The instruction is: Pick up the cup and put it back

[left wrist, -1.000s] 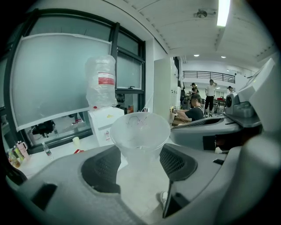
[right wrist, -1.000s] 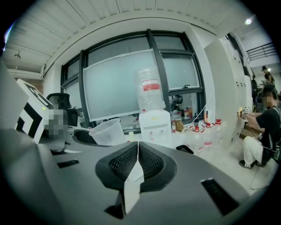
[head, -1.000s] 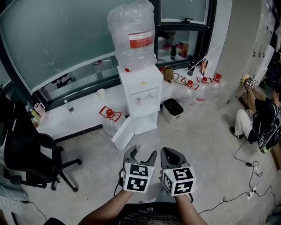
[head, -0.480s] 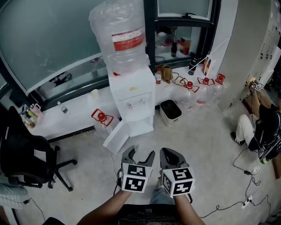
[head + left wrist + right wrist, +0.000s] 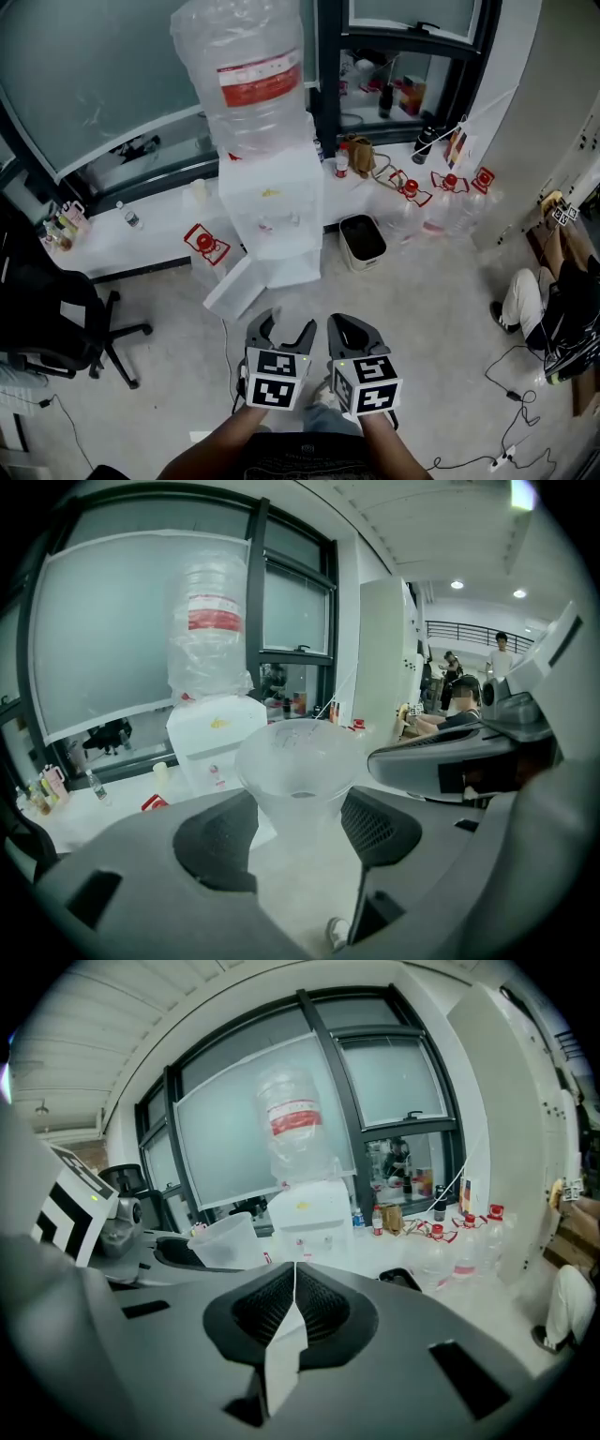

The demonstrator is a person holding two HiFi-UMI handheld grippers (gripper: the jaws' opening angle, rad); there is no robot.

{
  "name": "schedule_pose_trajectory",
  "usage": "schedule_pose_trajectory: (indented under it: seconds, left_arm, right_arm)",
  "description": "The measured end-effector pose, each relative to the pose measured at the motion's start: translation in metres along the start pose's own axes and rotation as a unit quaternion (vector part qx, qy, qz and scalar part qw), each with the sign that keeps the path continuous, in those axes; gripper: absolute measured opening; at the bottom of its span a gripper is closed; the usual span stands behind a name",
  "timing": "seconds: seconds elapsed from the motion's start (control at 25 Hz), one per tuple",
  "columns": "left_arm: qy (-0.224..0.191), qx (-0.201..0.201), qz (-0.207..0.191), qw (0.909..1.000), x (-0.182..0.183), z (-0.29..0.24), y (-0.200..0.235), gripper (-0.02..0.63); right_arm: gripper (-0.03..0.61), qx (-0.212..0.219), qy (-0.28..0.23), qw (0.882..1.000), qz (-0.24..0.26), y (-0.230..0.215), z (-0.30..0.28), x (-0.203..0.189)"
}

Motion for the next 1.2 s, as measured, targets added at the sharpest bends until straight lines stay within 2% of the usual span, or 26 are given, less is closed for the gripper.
schedule_pose_trajectory:
  seconds: [0.48,0.84,1.2]
  left_arm:
    - [0.006,0.045,0.026,0.9986,-0.002,-0.019,0.010,0.276]
    - [0.011,0.045,0.035,0.9983,-0.006,-0.047,0.041,0.276]
    - [0.014,0.029,0.038,0.9988,0.020,-0.096,0.086,0.276]
  right_arm:
    - [0.021,0.046,0.011,0.998,0.036,-0.018,-0.029,0.012]
    - [0.021,0.057,0.022,0.997,0.051,-0.015,-0.076,0.024]
    - [0.021,0.055,0.036,0.996,0.056,-0.022,-0.141,0.057]
Point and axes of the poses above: the fingertips, and each gripper's own axes: z backward along the fingers, y to its left, x out of its top, the point moved 8 cm from there along z, backward along the fingers, and after that the axes turned 7 degrees about y, right-handed, at the moved point
